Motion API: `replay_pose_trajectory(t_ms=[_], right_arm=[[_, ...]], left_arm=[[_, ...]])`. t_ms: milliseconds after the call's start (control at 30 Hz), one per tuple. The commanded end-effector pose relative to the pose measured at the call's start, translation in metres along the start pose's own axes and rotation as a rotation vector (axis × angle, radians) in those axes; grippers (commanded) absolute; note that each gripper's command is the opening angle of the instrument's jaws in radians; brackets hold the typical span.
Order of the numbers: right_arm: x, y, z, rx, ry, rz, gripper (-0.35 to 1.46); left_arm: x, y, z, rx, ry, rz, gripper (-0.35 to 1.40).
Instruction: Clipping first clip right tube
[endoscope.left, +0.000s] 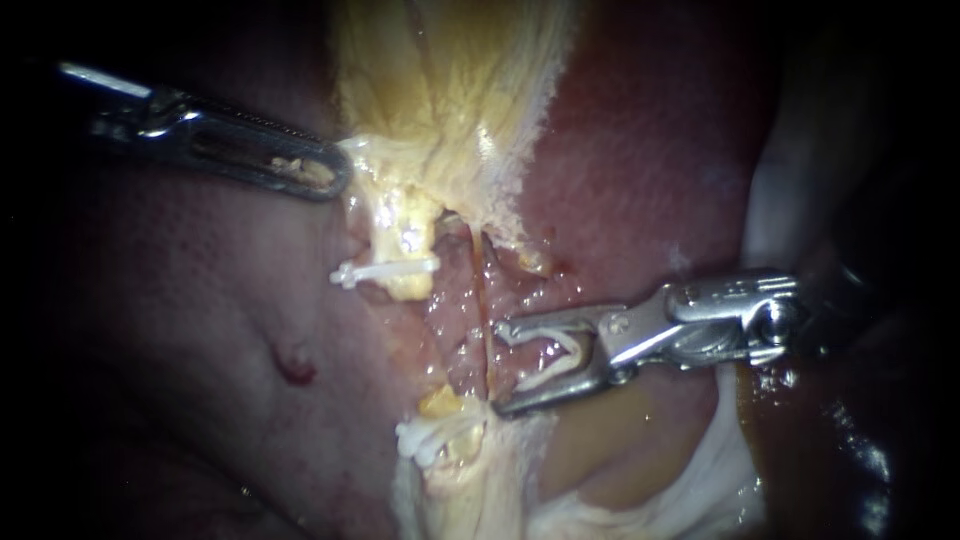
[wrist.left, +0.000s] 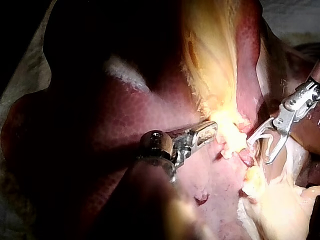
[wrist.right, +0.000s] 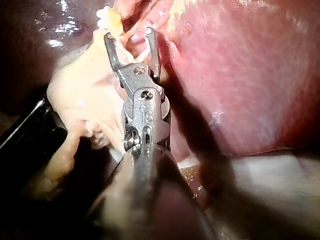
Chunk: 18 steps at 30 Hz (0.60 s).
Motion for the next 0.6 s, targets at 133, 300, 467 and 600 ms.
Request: replay_pose_trajectory(t_ms=[133, 300, 467, 600], right_arm=[[-0.0003, 0.0002, 0.0003, 0.015, 0.02, 0.021, 0.48], [-0.0005, 0.0004, 0.0009, 0.047, 0.04, 0.047, 0.48], [-0.0007, 0.0006, 0.0017, 0.062, 0.052, 0.065, 0.48], [-0.0009, 0.0009, 0.0021, 0.068, 0.07, 0.079, 0.49]], left_arm=[[0.0, 0.0, 0.0, 0.0, 0.0, 0.0, -0.35], [0.0, 0.0, 0.0, 0.0, 0.0, 0.0, -0.35], [0.0, 0.0, -0.0001, 0.0, 0.0, 0.0, -0.35], [0.0, 0.0, -0.0001, 0.0, 0.0, 0.0, -0.35]])
